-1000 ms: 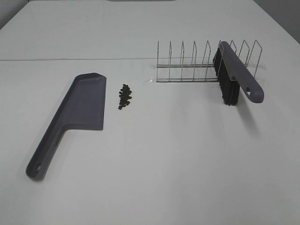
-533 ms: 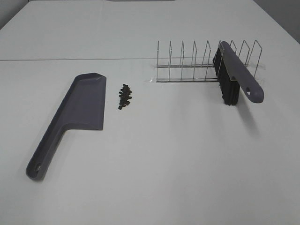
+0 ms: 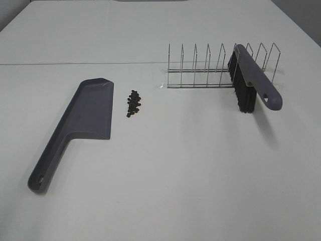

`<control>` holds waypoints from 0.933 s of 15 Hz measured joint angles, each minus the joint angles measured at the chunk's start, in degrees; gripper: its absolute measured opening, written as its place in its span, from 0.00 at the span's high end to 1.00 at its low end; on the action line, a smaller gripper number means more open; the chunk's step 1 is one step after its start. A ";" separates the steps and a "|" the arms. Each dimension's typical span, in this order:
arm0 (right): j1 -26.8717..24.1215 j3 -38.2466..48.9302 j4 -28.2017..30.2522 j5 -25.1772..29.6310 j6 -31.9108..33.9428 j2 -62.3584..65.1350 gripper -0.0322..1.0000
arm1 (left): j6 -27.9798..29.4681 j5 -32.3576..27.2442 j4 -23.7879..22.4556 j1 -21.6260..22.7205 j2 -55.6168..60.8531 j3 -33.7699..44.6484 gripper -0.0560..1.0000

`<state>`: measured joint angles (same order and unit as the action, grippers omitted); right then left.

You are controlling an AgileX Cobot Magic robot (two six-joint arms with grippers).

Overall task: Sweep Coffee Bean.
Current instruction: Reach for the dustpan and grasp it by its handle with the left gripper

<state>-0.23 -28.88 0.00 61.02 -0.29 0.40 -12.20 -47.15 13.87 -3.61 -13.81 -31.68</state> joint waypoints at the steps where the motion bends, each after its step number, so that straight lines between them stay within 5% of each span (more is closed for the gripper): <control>1: 0.00 0.00 0.00 0.00 0.00 0.00 0.31 | 0.17 3.27 0.00 0.00 -4.76 0.00 0.40; 6: 0.00 0.00 0.00 0.00 0.00 0.00 0.31 | 0.17 14.04 3.61 0.00 -29.39 -1.83 0.36; 14: 0.00 0.00 0.00 0.00 0.00 0.00 0.31 | 1.03 11.34 6.02 -0.69 -71.96 -19.25 0.36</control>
<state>-0.23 -28.88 0.00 61.02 -0.29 0.40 -11.17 -35.81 19.88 -4.30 -85.77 -50.94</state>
